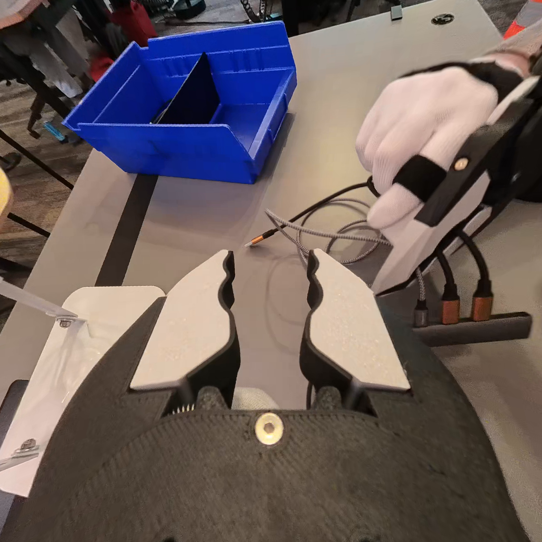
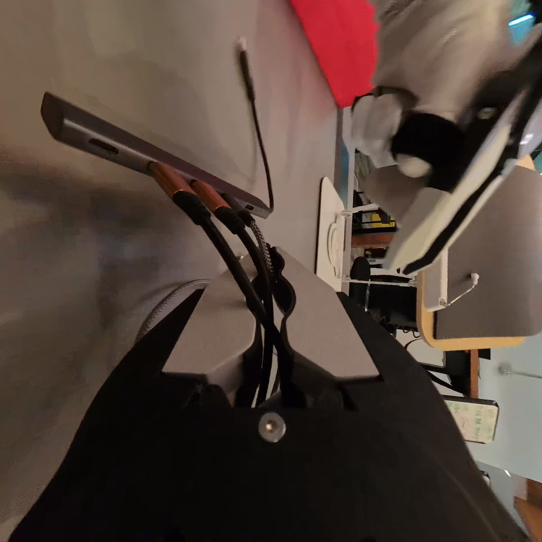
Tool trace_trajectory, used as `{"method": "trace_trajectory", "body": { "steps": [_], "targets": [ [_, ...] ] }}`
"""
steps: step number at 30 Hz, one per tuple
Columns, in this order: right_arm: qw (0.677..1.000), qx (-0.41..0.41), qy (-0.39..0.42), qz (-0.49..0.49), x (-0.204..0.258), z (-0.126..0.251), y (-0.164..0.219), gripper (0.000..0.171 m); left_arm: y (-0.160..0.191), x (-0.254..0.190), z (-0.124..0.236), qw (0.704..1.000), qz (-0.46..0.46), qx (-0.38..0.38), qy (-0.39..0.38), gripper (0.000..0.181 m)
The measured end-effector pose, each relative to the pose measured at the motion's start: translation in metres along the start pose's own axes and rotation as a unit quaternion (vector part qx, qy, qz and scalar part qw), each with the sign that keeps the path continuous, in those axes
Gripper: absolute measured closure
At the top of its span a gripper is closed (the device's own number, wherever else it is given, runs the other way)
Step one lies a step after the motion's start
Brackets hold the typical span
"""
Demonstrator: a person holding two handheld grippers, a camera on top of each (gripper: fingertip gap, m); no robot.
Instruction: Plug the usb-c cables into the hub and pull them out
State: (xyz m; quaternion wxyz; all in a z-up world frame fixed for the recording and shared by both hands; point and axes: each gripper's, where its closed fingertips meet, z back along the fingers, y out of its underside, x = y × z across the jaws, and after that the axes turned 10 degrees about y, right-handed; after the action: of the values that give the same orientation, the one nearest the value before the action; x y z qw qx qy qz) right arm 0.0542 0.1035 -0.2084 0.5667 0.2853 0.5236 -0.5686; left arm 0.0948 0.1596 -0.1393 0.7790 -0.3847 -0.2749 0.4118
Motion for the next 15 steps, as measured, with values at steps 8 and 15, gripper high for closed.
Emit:
{"method": "trace_trajectory", "body": {
  "steps": [8,15],
  "targets": [
    [0.994,0.082,-0.069,0.005,0.038,0.001,0.02,0.151,-0.001,0.001,0.001,1.0,-0.004,0.001,-0.006,0.133],
    [0.978,0.148,-0.136,-0.052,0.042,0.029,0.031,0.122,0.004,0.002,-0.005,1.0,-0.003,0.014,-0.008,0.133]
  ]
}}
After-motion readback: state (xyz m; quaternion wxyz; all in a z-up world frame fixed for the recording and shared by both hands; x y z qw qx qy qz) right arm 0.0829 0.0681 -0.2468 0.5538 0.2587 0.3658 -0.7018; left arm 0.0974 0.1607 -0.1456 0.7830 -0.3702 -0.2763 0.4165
